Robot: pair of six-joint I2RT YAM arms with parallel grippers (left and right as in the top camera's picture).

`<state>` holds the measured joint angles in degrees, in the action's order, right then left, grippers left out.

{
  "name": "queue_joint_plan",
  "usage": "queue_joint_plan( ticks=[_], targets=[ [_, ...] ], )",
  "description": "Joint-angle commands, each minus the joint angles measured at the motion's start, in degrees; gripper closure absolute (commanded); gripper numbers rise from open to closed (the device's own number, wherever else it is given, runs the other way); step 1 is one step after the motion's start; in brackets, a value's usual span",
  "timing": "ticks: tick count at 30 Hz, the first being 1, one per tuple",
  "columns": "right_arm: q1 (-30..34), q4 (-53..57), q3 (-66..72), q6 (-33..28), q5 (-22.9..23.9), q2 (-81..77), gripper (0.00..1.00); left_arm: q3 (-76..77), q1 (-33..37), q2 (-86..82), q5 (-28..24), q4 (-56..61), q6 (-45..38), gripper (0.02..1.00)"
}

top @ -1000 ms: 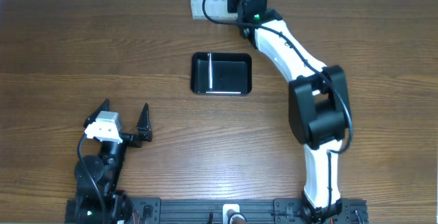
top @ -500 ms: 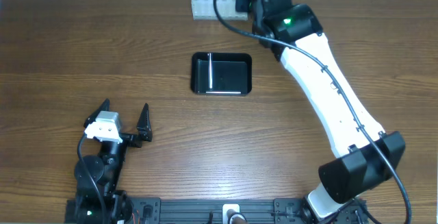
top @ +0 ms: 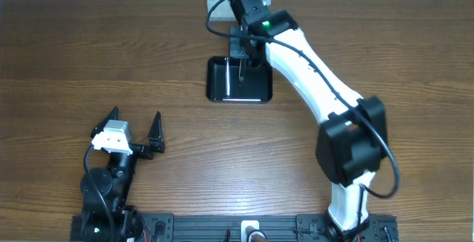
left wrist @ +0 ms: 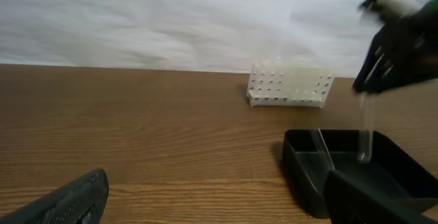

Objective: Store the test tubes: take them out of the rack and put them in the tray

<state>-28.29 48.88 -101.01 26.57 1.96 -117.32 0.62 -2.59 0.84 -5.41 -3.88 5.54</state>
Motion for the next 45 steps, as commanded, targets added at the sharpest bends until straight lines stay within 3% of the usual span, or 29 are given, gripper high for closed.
queue_joint_plan(
  ticks=[1,7,23,32,36,37,39,45],
  targets=[
    [-0.79,-0.15,0.59,2.36,-3.04,-4.15,0.952,-0.26,0.2,-0.46,-0.57,-0.07,-0.63,0.018],
    [-1.05,-0.17,0.61,2.78,-3.02,-7.1,0.93,-0.26,0.2,-0.46,-0.57,-0.07,-0.63,0.018],
    [-1.05,0.61,0.63,2.75,-2.99,-8.66,0.689,-0.26,0.2,-0.46,-0.57,-0.07,-0.63,0.018],
    [-0.39,-0.07,0.61,2.05,-1.31,-5.6,0.645,-0.26,0.2,-0.46,-0.57,-0.07,-0.63,0.018],
    [-0.35,-0.04,0.61,0.76,2.19,-0.11,0.472,-0.26,0.2,-0.46,-0.57,-0.07,-0.63,0.018],
    [-0.35,-0.02,0.61,-1.44,3.87,3.1,0.34,-0.26,0.2,-0.46,-0.57,-0.07,-0.63,0.018],
    [-0.22,-0.04,0.63,-3.74,5.64,6.32,0.231,-0.26,0.2,-0.46,-0.57,-0.07,-0.63,0.018],
    [2.71,-2.67,0.66,-11.43,8.92,13.44,0.08,-0.26,0.2,-0.46,-0.57,-0.07,-0.63,0.018]
  ],
)
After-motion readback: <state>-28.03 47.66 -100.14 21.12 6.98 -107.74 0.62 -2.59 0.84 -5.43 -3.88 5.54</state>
